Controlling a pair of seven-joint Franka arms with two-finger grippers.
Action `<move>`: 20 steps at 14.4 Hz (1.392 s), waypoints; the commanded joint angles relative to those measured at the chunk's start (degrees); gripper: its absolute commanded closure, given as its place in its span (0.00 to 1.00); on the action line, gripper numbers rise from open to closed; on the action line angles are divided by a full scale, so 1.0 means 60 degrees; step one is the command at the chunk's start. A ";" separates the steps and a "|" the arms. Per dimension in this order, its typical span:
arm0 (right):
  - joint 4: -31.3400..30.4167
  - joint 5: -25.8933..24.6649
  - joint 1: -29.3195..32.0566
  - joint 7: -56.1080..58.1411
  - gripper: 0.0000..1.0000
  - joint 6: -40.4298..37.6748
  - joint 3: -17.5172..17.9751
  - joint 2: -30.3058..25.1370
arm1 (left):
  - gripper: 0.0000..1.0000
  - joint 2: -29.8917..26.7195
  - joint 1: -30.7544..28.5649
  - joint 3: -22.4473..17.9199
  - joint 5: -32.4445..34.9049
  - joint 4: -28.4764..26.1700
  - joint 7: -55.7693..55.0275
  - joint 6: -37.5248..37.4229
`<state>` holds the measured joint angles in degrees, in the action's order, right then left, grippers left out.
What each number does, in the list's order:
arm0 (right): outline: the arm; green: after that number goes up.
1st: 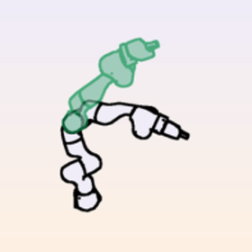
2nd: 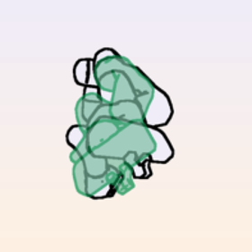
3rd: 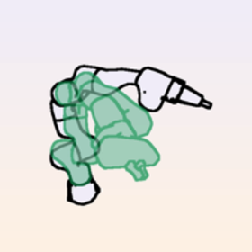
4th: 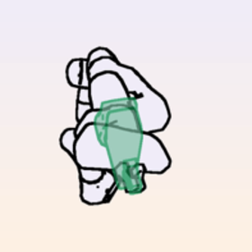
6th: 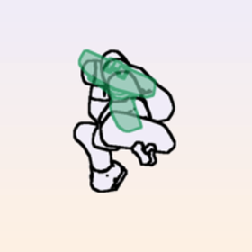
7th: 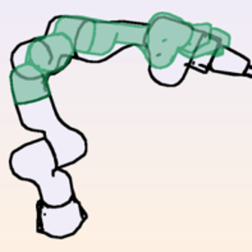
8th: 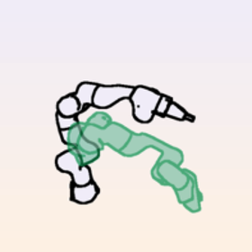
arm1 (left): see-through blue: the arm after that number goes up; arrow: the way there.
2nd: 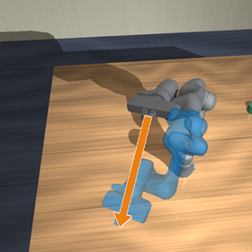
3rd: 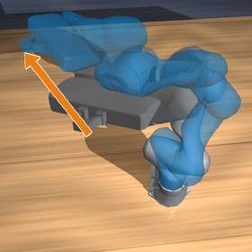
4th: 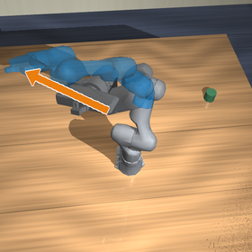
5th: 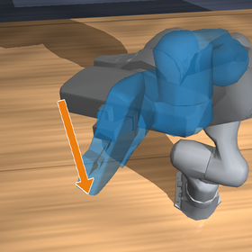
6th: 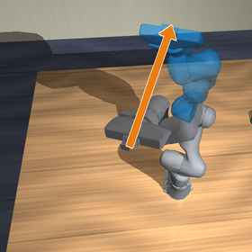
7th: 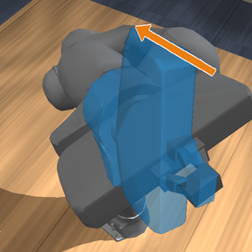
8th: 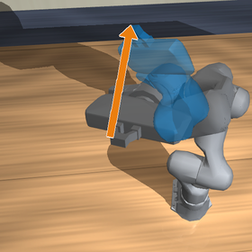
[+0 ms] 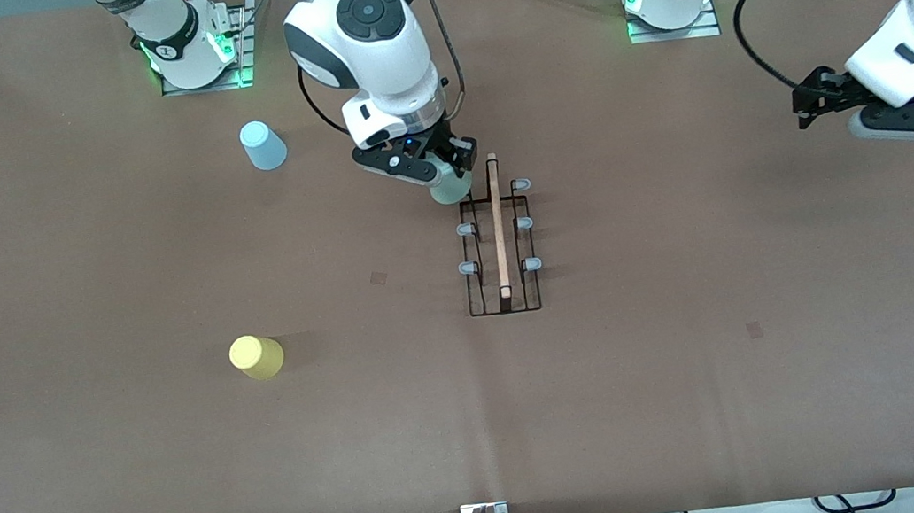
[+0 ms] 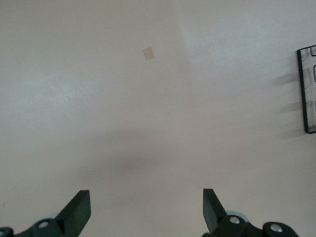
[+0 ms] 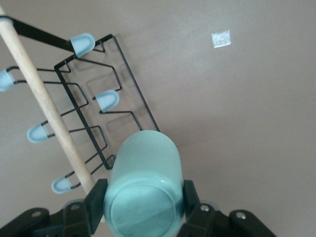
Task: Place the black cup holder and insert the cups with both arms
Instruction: 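Carry the mint cup with the right gripper onto a rack peg, then open the right gripper and draw it back from the mint cup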
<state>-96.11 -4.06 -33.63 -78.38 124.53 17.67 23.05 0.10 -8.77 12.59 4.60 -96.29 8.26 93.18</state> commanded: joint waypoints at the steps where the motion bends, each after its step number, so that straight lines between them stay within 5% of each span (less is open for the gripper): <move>1: 0.0242 -0.0391 -0.0048 -0.0399 1.00 0.0102 0.0132 0.0347 | 0.00 0.0481 -0.0062 0.0070 -0.0167 0.0959 0.0001 -0.0676; 5: 0.0242 -0.0553 -0.0063 -0.0399 0.99 0.0601 0.0146 0.0728 | 0.00 0.0877 -0.0135 0.0041 -0.0532 0.1400 -0.0512 -0.0487; 7: 0.0272 -0.0480 -0.0005 -0.0356 0.49 0.0966 0.0146 0.0845 | 0.00 0.0877 -0.0149 0.0027 -0.0489 0.1400 -0.0760 -0.0397; 8: 0.0272 -0.0509 -0.0034 -0.0370 0.13 0.1026 0.0146 0.0889 | 0.00 0.0848 -0.0150 0.0027 -0.0475 0.1386 -0.1096 -0.0455; 9: 0.0272 -0.0509 -0.0034 -0.0254 0.03 0.1027 0.0132 0.0890 | 0.00 0.0848 -0.0150 0.0027 -0.0474 0.1400 -0.1288 -0.0456; 14: -0.0078 -0.0495 0.0608 0.0562 0.00 0.0590 0.0132 0.0321 | 0.00 0.0819 -0.0150 0.0041 -0.0474 0.1415 -0.1304 -0.0456; 20: -0.1851 -0.0451 0.3550 0.6053 0.00 -0.1170 0.0117 -0.1204 | 0.00 0.0760 -0.0150 0.0115 -0.0474 0.1429 -0.1304 -0.0471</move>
<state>-102.73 -6.79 -18.05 -50.01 118.21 17.38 19.07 4.70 -9.22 12.86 2.66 -88.73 0.74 91.20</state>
